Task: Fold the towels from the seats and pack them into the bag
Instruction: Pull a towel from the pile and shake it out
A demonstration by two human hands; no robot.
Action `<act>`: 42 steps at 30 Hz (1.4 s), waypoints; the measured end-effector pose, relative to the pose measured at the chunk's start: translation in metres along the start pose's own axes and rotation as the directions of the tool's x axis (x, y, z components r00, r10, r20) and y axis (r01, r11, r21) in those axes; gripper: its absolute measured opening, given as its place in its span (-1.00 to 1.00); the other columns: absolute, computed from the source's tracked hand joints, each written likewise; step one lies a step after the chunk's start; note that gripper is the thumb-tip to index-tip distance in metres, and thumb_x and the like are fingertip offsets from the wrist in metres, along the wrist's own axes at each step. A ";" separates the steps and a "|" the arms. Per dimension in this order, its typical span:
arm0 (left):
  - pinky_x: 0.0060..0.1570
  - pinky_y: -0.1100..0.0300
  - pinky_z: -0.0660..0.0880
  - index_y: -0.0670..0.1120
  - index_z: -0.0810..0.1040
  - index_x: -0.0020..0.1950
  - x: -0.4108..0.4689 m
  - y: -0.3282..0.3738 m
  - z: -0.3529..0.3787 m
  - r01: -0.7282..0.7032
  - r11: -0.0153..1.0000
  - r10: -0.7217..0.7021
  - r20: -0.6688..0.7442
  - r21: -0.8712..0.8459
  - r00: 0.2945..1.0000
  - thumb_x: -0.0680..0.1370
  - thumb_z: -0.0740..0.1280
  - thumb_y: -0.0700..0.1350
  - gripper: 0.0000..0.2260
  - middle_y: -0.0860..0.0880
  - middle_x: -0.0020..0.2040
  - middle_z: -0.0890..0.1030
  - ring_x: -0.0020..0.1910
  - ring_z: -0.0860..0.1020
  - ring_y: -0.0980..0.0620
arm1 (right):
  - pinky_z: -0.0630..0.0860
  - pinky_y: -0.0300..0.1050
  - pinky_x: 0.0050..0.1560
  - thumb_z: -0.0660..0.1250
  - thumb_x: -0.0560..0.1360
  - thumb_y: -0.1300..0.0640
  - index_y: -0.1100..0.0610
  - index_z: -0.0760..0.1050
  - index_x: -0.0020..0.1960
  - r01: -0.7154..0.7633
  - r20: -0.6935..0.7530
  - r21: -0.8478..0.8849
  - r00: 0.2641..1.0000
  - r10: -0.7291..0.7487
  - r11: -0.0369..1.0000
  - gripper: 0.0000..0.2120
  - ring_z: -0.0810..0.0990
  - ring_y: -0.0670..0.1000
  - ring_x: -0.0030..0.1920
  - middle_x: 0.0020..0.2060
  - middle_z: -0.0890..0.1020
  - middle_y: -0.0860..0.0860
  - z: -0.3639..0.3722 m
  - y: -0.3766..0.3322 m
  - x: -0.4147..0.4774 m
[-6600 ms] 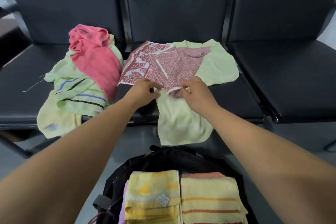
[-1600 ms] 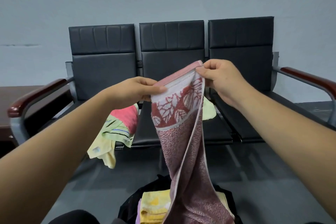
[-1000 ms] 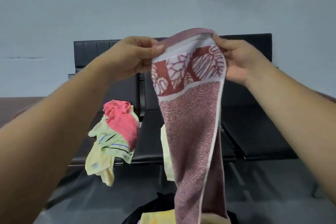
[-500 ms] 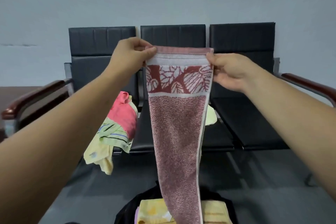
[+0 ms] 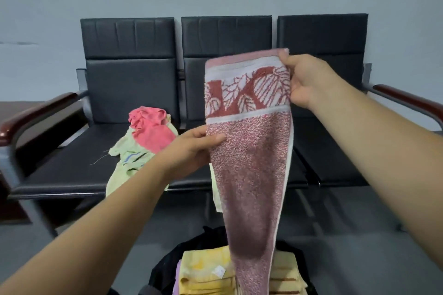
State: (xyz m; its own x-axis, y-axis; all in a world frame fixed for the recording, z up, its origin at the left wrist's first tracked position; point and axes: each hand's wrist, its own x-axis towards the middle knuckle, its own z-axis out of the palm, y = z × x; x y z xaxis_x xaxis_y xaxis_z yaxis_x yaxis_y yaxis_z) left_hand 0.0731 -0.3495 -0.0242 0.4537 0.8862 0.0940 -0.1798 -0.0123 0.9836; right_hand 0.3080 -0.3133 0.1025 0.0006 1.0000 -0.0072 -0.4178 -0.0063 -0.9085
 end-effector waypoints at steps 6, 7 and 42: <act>0.31 -0.07 0.48 -0.23 0.60 0.23 0.014 0.011 0.025 -0.045 0.920 0.079 0.072 -0.390 0.994 0.62 0.24 -0.11 -0.71 -0.19 0.12 0.64 0.11 0.62 -0.11 | 0.64 -0.08 -0.27 0.19 0.64 0.21 0.30 0.61 -0.03 -0.238 0.028 -0.145 0.969 0.244 0.960 -0.75 0.72 0.11 -0.24 -0.16 0.70 0.18 -0.038 0.050 0.007; 0.27 -0.04 0.51 -0.23 0.63 0.16 0.018 0.014 0.029 -0.053 0.896 0.076 0.035 -0.440 0.997 0.63 0.23 -0.11 -0.73 -0.18 0.06 0.66 0.06 0.64 -0.09 | 0.60 -0.15 -0.34 0.20 0.65 0.13 0.28 0.58 -0.04 -0.276 0.053 -0.093 0.958 0.281 0.957 -0.73 0.69 0.07 -0.33 -0.24 0.69 0.13 -0.043 0.060 0.005; 0.01 0.08 0.64 -0.17 0.60 0.18 0.013 -0.053 0.008 -0.050 0.911 -0.081 -0.298 -0.409 0.951 0.52 0.34 -0.06 -0.70 -0.13 0.00 0.70 -0.01 0.67 -0.04 | 0.56 0.05 0.28 0.22 0.62 0.09 0.21 0.54 0.36 -0.228 0.392 -0.094 0.886 0.246 0.969 -0.63 0.61 0.09 0.28 0.29 0.61 0.15 -0.078 0.144 -0.007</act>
State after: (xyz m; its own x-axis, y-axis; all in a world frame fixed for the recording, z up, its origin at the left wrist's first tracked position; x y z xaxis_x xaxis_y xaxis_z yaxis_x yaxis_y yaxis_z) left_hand 0.0957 -0.3406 -0.0744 0.1859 0.9819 -0.0363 -0.5438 0.1336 0.8285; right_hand 0.3188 -0.3214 -0.0610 -0.4589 0.8860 -0.0663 -0.3199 -0.2344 -0.9180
